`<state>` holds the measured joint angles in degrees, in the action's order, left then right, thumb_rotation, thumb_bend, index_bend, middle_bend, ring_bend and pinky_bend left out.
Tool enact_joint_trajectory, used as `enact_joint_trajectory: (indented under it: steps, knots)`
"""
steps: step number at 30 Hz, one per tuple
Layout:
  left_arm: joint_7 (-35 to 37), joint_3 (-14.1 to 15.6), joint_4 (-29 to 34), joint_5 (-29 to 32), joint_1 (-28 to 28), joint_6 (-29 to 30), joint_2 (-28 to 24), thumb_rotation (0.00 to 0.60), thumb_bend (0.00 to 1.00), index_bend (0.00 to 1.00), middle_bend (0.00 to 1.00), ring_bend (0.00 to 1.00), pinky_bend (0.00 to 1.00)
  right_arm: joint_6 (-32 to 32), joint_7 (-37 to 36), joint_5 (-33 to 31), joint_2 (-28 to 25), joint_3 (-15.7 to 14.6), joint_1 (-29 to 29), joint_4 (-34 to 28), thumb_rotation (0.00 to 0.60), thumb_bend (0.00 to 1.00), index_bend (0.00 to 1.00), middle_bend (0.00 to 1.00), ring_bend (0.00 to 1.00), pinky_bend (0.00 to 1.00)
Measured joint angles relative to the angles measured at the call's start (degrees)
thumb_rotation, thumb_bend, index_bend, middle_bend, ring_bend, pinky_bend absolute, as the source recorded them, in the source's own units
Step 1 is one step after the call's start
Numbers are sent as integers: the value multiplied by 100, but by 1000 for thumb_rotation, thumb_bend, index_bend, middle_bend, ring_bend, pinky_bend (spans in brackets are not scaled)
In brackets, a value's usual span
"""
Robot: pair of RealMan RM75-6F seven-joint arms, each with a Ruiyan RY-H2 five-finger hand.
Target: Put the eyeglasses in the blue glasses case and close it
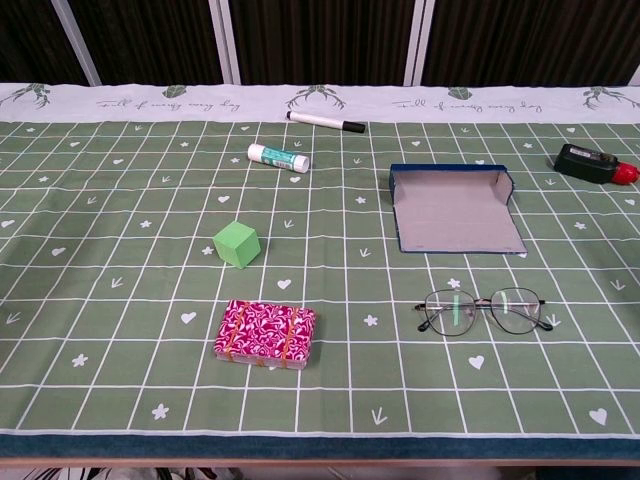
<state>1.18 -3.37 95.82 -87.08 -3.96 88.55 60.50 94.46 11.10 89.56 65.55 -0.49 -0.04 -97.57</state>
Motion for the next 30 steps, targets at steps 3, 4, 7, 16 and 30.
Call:
enact_joint_trajectory:
  steps: [3, 4, 7, 16, 30]
  knots:
    - [-16, 1, -4, -5, -3, -7, -14, 600, 315, 153, 0, 0, 0, -14, 19, 6, 8, 24, -5, 5, 600, 143, 30, 24, 71, 199]
    - [-19, 2, -4, -5, -4, -9, -14, 600, 315, 153, 0, 0, 0, -20, 20, -1, 14, 33, -7, 9, 600, 144, 30, 24, 71, 199]
    - [-10, 3, -5, 13, 2, -13, -16, 600, 316, 152, 0, 0, 0, -51, 30, -12, 23, 43, -12, 10, 600, 143, 30, 24, 71, 199]
    - [-8, 6, -11, 10, -9, -35, -10, 600, 315, 152, 0, 0, 0, -94, 39, 9, 43, 72, -34, -2, 600, 144, 30, 25, 71, 199]
    - [-3, 38, 28, -22, 5, -29, -6, 600, 316, 152, 0, 0, 0, -178, 119, -48, 77, 111, -74, -80, 600, 118, 31, 26, 70, 199]
